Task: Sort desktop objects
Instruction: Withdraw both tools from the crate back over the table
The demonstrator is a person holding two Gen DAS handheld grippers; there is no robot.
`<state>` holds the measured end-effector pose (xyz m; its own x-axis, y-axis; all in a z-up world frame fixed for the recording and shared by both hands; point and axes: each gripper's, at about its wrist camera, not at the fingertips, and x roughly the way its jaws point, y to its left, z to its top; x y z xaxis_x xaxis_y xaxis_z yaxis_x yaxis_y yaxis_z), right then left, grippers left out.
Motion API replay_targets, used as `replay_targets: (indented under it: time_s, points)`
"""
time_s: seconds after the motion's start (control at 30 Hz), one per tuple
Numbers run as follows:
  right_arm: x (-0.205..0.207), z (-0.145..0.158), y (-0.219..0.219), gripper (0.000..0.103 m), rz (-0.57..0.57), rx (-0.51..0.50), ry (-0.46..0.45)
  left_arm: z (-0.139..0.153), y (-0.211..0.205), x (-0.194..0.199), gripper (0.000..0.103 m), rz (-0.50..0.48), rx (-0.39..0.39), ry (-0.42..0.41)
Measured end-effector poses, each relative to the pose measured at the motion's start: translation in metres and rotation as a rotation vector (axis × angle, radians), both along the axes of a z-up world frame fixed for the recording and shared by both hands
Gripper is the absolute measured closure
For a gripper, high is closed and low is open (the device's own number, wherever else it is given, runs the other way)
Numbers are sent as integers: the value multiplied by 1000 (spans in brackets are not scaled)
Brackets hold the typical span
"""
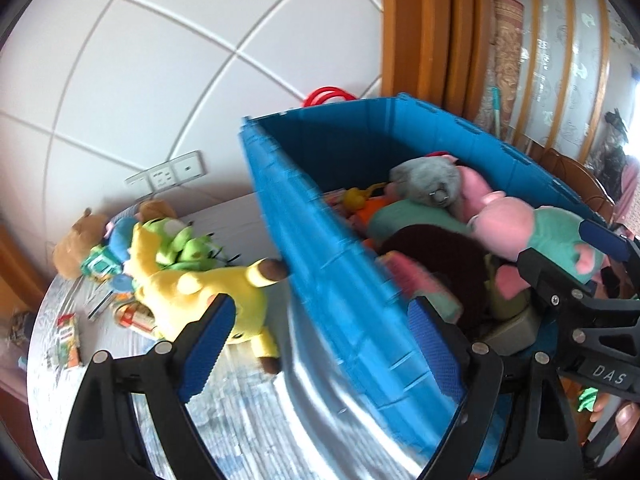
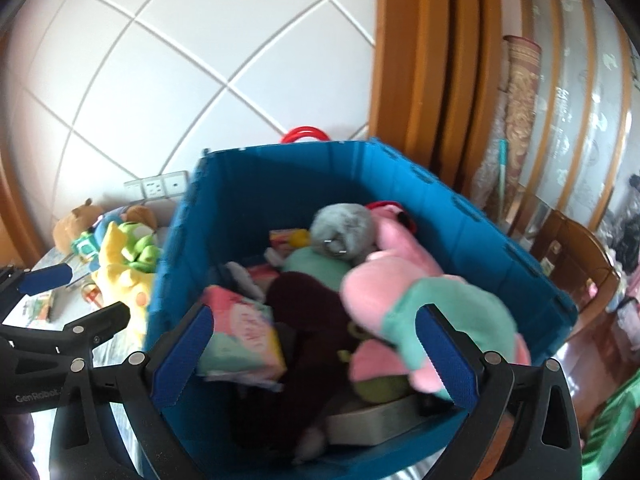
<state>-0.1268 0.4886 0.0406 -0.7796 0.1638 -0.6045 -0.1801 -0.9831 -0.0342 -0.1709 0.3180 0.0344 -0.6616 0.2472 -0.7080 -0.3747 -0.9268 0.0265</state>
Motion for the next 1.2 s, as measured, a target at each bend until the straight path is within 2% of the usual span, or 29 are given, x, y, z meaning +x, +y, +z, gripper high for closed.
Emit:
replay_targets:
  time_s: [0.83,1.07,1.2]
  points:
    - [-53,-19,-206,1,298,8,-32,-24,-214,-11,14,293,1,-40]
    - [-66,-34,-263,1,342,2,-63,-38,-268,-16,14,334,-10,-62]
    - [-68,-46,-285,1,328,-7,-85,-49,-292,-21,14,327,-18,-83]
